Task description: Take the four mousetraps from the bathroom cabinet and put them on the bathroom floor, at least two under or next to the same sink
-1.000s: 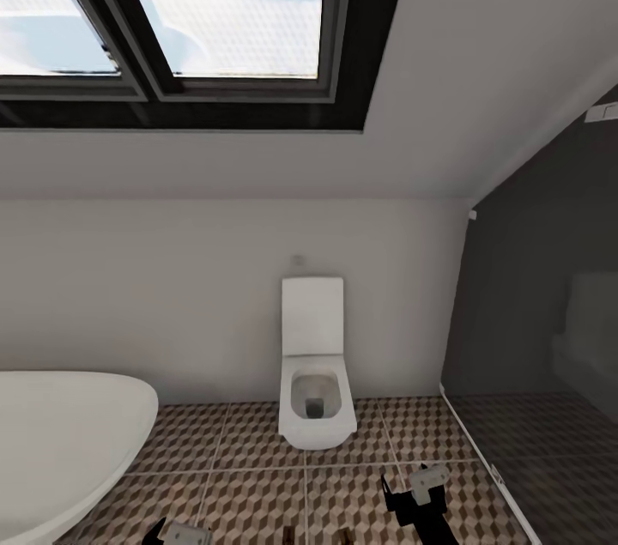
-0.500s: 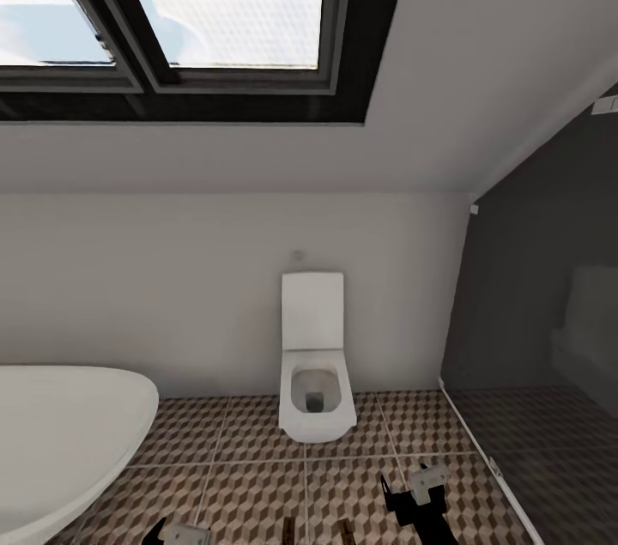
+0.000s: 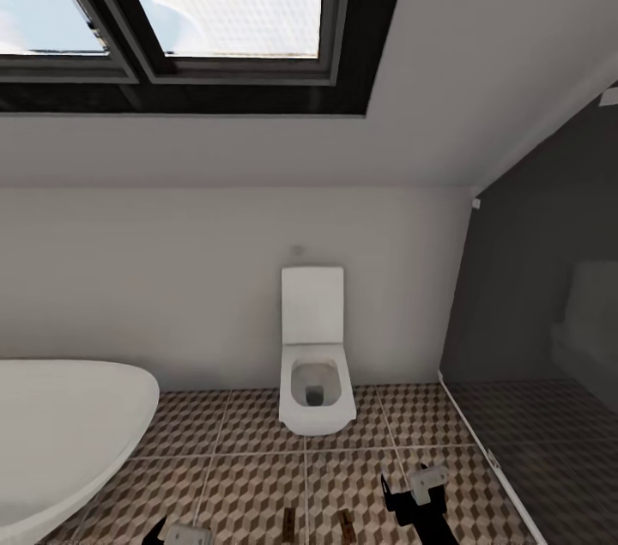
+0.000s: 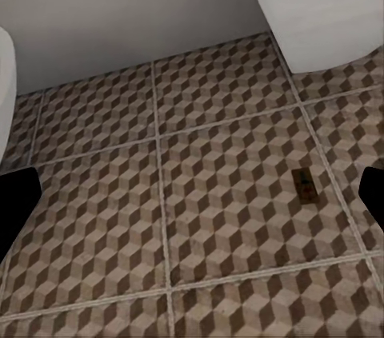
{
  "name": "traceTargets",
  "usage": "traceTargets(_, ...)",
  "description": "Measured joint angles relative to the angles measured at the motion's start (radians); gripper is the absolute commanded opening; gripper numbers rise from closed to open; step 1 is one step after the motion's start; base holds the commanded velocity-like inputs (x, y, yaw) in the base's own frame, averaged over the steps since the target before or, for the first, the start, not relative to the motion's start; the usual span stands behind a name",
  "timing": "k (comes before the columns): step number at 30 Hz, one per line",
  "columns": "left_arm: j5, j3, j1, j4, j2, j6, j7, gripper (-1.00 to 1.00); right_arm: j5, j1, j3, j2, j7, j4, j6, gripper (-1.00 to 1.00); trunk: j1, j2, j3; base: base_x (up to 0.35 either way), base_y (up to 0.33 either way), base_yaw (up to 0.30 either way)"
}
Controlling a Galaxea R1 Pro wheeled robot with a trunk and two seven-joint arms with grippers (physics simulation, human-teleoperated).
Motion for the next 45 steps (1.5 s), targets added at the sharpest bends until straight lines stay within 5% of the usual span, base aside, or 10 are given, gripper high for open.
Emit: traceTargets(45, 0.000, 0.000, 0.000, 0.000, 0.001, -0.001, 0.000, 1.00, 0.000, 0.000, 0.000, 0.001, -0.001, 0.000, 0.000, 1.00, 0.000, 0.000, -0.071, 0.000, 0.000, 0.000)
